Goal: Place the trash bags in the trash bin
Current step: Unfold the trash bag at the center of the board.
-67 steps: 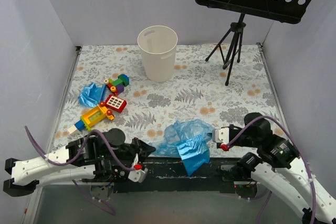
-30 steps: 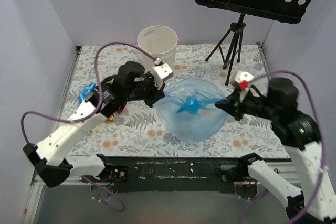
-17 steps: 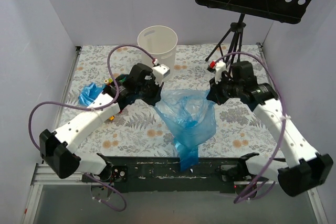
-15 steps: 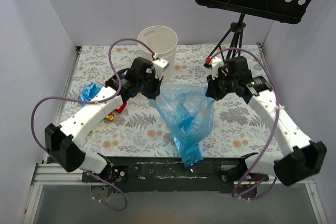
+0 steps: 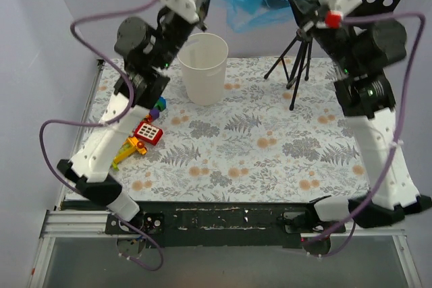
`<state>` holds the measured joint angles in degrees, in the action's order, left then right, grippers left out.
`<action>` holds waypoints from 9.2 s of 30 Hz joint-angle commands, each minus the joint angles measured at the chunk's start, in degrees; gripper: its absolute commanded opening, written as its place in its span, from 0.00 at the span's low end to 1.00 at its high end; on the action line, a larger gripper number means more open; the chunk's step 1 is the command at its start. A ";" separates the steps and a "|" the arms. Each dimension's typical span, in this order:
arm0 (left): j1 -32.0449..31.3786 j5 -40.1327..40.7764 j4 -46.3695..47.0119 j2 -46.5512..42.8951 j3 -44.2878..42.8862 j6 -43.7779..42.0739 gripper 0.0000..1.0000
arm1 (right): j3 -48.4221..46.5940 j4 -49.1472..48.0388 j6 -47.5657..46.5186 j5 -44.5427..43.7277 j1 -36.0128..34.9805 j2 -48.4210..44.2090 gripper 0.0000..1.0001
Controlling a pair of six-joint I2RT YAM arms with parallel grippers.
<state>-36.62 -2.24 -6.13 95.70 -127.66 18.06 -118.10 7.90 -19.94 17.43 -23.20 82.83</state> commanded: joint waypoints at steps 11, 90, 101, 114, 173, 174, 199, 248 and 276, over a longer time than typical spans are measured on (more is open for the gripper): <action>-21.39 -42.76 -10.97 -70.46 88.79 -42.17 0.00 | 64.83 34.16 -23.24 22.40 -12.66 -58.02 0.01; -32.37 -12.29 -14.19 -51.24 76.69 -22.92 0.00 | 61.00 39.74 -23.23 13.16 -11.69 -49.63 0.01; -32.37 1.10 21.19 -46.68 72.04 -36.48 0.00 | 43.25 13.16 -12.49 3.77 -11.60 -38.02 0.01; -3.01 -6.94 -63.82 3.31 7.26 6.36 0.00 | 19.83 61.89 -7.11 9.06 8.61 4.50 0.01; -30.53 -9.02 -33.08 -33.92 58.58 -5.24 0.00 | 49.83 47.04 -15.14 22.93 -10.02 -35.63 0.01; -30.53 -7.44 -32.63 -33.74 58.23 -4.62 0.00 | 48.77 46.16 -12.86 20.74 -10.02 -35.72 0.01; 10.42 -8.15 -25.97 -6.72 11.91 26.42 0.00 | -14.83 40.01 6.14 8.51 5.88 15.83 0.01; -0.66 16.02 -6.01 -18.14 33.08 8.21 0.00 | 16.42 21.99 -0.97 -5.30 -0.97 -6.67 0.01; -19.89 -35.13 -27.43 -62.31 74.32 -34.43 0.00 | 53.69 44.92 -24.98 23.09 -15.56 -41.26 0.01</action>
<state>-56.75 -40.93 -32.97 28.40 -46.33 -24.77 -57.39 52.36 -55.20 38.57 -38.65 39.66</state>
